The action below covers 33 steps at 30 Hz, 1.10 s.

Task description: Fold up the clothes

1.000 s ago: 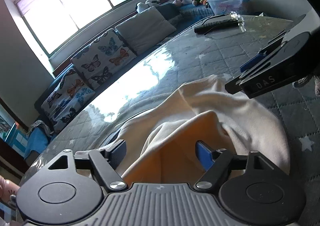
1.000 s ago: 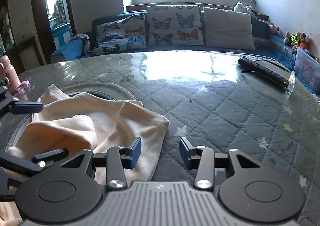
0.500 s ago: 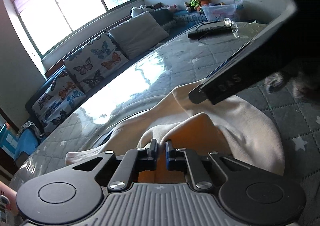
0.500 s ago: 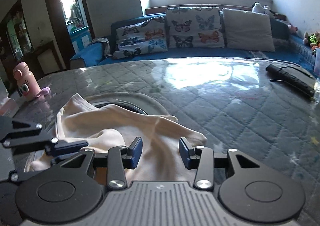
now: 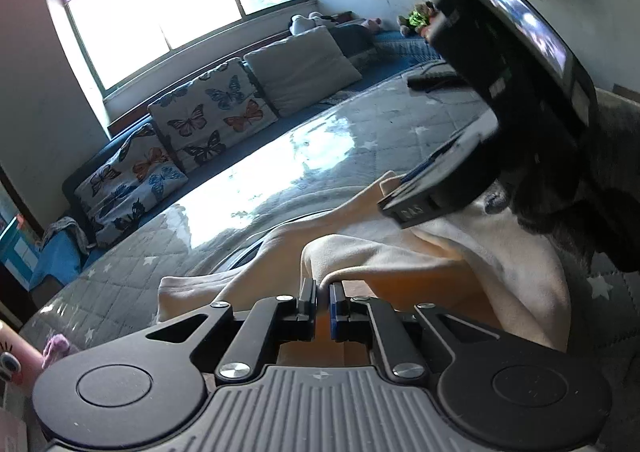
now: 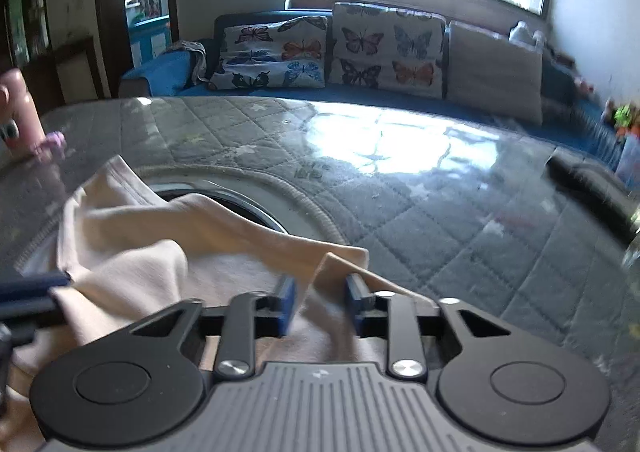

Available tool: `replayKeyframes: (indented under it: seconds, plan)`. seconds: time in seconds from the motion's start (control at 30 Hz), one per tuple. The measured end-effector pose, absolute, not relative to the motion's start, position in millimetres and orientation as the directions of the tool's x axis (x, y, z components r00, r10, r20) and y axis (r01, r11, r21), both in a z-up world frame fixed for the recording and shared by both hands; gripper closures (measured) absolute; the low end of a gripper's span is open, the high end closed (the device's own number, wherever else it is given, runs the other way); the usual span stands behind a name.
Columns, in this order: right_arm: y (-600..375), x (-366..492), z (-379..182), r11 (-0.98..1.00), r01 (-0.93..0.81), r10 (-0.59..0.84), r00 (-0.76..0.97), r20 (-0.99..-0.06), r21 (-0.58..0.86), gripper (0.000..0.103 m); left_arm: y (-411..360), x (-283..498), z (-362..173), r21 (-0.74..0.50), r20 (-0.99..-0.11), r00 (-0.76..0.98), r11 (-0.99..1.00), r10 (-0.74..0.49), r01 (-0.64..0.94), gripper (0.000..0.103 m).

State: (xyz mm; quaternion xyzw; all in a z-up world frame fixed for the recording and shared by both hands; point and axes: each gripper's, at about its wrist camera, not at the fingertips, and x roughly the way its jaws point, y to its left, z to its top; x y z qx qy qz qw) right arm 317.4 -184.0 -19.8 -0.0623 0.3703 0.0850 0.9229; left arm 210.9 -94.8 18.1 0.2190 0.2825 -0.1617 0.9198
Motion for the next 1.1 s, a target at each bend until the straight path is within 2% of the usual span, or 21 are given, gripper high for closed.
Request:
replayKeyframes:
  seconds: [0.07, 0.13, 0.27, 0.5, 0.6, 0.67, 0.77, 0.83, 1.03, 1.1]
  plan:
    - [-185.9, 314.8, -19.1, 0.978, -0.197, 0.1, 0.717, -0.69, -0.063, 0.097, -89.6, 209.3, 22.9, 0.301, -0.582, 0.795, 0.863, -0.17, 0.405, 0.096]
    - [-193.3, 310.6, -15.3, 0.982, -0.184, 0.11, 0.718, -0.687, -0.036, 0.099, -84.4, 207.8, 27.7, 0.29, -0.574, 0.802, 0.875, -0.165, 0.388, 0.097]
    - [-213.1, 294.8, 1.1, 0.988, -0.154, 0.13, 0.742, -0.658, 0.021, 0.101, -65.8, 204.6, 41.2, 0.266, -0.549, 0.824, 0.907, -0.137, 0.327, 0.098]
    - [-235.5, 270.3, 24.4, 0.989, -0.142, 0.137, 0.764, -0.63, 0.042, 0.101, -86.3, 200.7, 36.5, 0.381, -0.525, 0.839, 0.843, -0.142, 0.381, 0.095]
    - [-232.9, 269.3, 24.5, 0.987, -0.156, 0.148, 0.755, -0.639, 0.045, 0.099, -96.4, 199.1, 33.9, 0.432, -0.515, 0.844, 0.806, -0.147, 0.404, 0.089]
    - [-231.5, 270.6, 22.9, 0.985, -0.162, 0.161, 0.75, -0.642, 0.057, 0.097, -103.1, 198.0, 32.1, 0.465, -0.509, 0.848, 0.78, -0.15, 0.418, 0.07]
    - [-229.6, 272.3, 20.3, 0.983, -0.172, 0.177, 0.742, -0.646, 0.071, 0.095, -113.2, 196.3, 29.5, 0.514, -0.499, 0.852, 0.739, -0.157, 0.437, 0.057]
    - [-228.3, 273.4, 18.6, 0.981, -0.178, 0.187, 0.737, -0.649, 0.081, 0.093, -118.3, 201.8, 24.1, 0.537, -0.503, 0.849, 0.712, -0.161, 0.453, 0.053]
    - [-226.9, 276.1, 14.6, 0.977, -0.191, 0.207, 0.728, -0.654, 0.097, 0.085, -123.5, 229.6, 9.5, 0.51, -0.552, 0.817, 0.709, -0.165, 0.487, 0.054]
    - [-226.4, 277.3, 11.9, 0.976, -0.195, 0.211, 0.724, -0.657, 0.098, 0.084, -124.3, 235.1, 4.5, 0.495, -0.567, 0.805, 0.71, -0.173, 0.501, 0.068]
